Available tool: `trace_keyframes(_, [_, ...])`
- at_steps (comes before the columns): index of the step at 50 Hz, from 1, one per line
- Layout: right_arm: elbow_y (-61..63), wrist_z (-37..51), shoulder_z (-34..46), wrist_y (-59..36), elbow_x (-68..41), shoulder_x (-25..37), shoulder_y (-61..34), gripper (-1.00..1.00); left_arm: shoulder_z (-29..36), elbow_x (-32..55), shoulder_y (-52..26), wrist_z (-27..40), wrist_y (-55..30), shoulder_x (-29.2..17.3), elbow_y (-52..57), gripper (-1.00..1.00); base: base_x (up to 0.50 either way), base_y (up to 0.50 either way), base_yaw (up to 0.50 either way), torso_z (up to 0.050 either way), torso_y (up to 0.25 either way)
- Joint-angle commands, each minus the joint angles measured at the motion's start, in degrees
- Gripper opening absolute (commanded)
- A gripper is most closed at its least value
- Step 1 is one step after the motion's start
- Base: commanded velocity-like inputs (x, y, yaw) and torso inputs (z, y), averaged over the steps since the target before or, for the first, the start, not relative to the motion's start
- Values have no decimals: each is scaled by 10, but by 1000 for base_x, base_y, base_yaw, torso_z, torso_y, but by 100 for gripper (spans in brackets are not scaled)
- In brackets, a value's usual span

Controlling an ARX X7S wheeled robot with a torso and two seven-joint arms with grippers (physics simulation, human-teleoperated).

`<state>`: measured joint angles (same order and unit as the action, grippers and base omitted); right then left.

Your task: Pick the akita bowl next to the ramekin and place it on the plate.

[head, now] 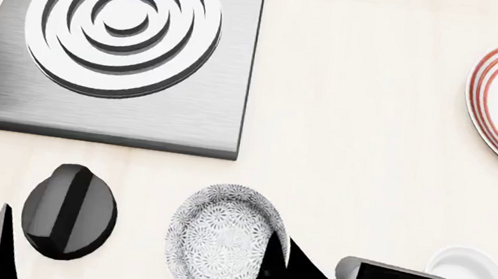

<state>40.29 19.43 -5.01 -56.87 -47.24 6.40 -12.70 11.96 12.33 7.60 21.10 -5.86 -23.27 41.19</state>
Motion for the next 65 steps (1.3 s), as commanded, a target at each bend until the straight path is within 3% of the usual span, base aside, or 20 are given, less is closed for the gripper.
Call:
trace_keyframes(1, [11,20,-28,-15,-66,-7,-18,-100,1,1,-1,1,1,-1,-2,100,0,0,0,0,0])
trace_keyframes(29, [-24,112,-63,-59,-163,25,-159,-100,-2,7,-2,7,0,-7,4,100,0,0,0,0,0])
trace_keyframes(65, [-224,73,-46,-2,-111,50,-331,-100,5,4,-2,11,5,-11,-2,100,0,0,0,0,0])
